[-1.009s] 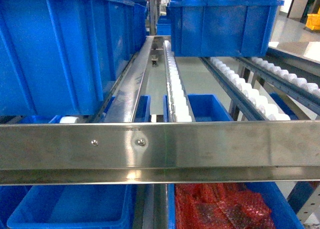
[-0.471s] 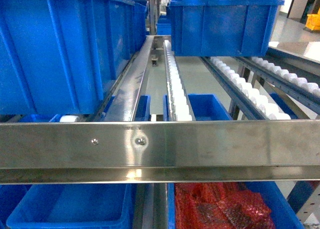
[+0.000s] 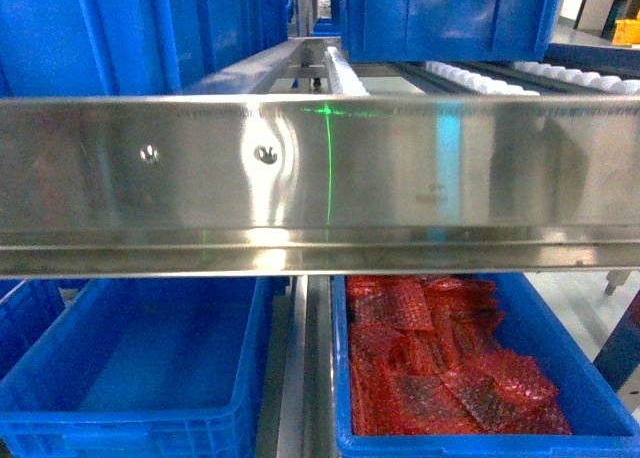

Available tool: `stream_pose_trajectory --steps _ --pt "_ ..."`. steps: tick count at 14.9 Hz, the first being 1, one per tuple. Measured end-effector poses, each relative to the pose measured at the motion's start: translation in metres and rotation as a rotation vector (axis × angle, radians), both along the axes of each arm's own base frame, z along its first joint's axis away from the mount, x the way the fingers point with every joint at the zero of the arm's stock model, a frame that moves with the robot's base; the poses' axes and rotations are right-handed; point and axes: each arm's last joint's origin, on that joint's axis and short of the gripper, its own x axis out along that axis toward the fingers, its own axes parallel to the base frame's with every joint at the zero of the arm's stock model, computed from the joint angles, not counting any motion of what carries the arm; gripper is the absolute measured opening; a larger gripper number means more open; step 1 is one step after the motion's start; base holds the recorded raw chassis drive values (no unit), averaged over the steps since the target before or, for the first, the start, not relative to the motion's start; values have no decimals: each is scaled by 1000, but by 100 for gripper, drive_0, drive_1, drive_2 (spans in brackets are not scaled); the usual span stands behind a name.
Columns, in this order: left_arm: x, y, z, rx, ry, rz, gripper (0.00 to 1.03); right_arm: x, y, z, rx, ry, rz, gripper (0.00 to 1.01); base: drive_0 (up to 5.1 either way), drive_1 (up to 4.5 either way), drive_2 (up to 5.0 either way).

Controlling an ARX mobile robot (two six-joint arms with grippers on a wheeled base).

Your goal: Pick blue part to blue bin on bottom shelf

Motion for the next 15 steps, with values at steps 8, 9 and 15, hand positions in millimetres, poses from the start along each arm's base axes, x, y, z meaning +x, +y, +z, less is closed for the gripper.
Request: stream_pose_trajectory --steps 8,9,15 --pt "0 0 0 1 1 0 43 0 0 0 0 -1 0 98 0 0 0" --pt "0 0 0 1 1 0 43 0 0 0 0 0 0 98 0 0 0" --pt "0 0 0 1 1 0 43 0 0 0 0 0 0 98 0 0 0"
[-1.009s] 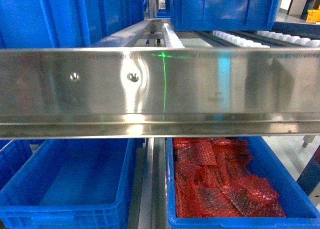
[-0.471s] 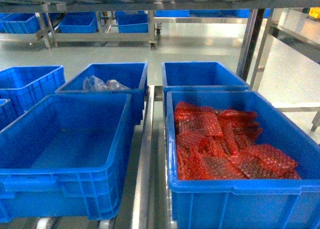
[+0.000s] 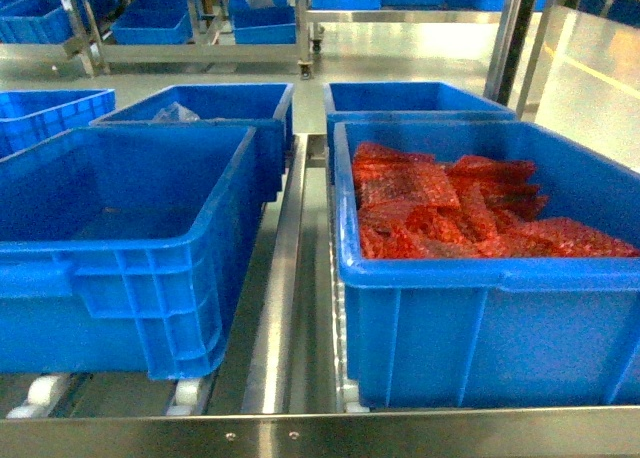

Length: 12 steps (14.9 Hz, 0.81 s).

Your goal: Pick blue part to blue bin on bottom shelf

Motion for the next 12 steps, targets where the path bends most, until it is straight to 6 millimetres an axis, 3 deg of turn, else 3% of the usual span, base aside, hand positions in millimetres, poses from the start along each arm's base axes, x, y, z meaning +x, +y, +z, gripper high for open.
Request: stream_pose_trajectory --steps 9,12 --pt "0 0 0 2 2 0 43 0 0 0 0 2 0 98 0 0 0" --pt "0 0 0 0 0 1 43 0 0 0 0 0 0 98 -3 402 -407"
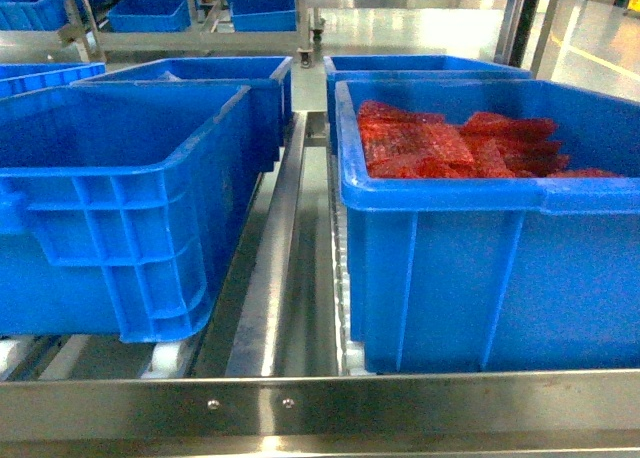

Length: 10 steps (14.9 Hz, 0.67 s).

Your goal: Pick blue part to blue bin on bottom shelf

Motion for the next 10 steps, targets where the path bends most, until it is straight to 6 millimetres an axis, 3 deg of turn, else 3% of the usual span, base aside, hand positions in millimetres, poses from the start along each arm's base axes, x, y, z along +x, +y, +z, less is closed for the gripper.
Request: stream_pose_trajectory --steps 10 --pt "0 0 0 0 0 -1 43 0 0 0 0 1 -1 98 4 409 -400"
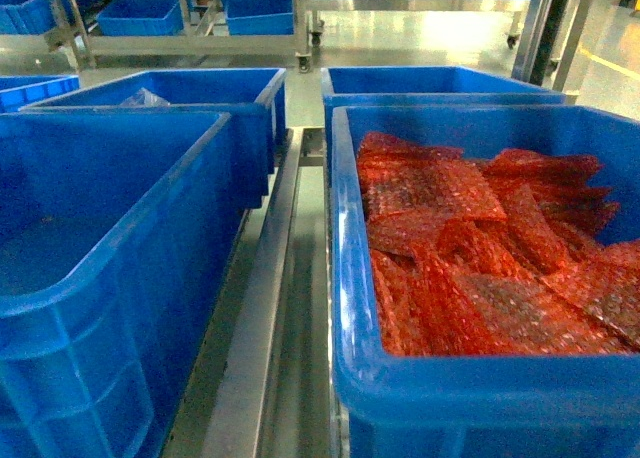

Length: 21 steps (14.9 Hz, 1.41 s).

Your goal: Pick blue part to blue bin on bottom shelf

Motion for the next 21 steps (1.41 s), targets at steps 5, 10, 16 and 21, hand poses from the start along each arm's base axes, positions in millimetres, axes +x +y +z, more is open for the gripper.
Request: stream_pose_trajectory --steps 5,10,16,21 --pt "0 0 0 3 4 0 43 0 0 0 0 -1 0 98 -1 80 -83" --pt "0 0 0 3 4 -1 43 0 0 0 0 0 0 98 0 0 0" --pt "0 0 0 3 4 -1 43 0 0 0 0 0 0 98 0 0 0" --pt "0 0 0 3 4 -1 43 0 0 0 0 0 0 98 0 0 0"
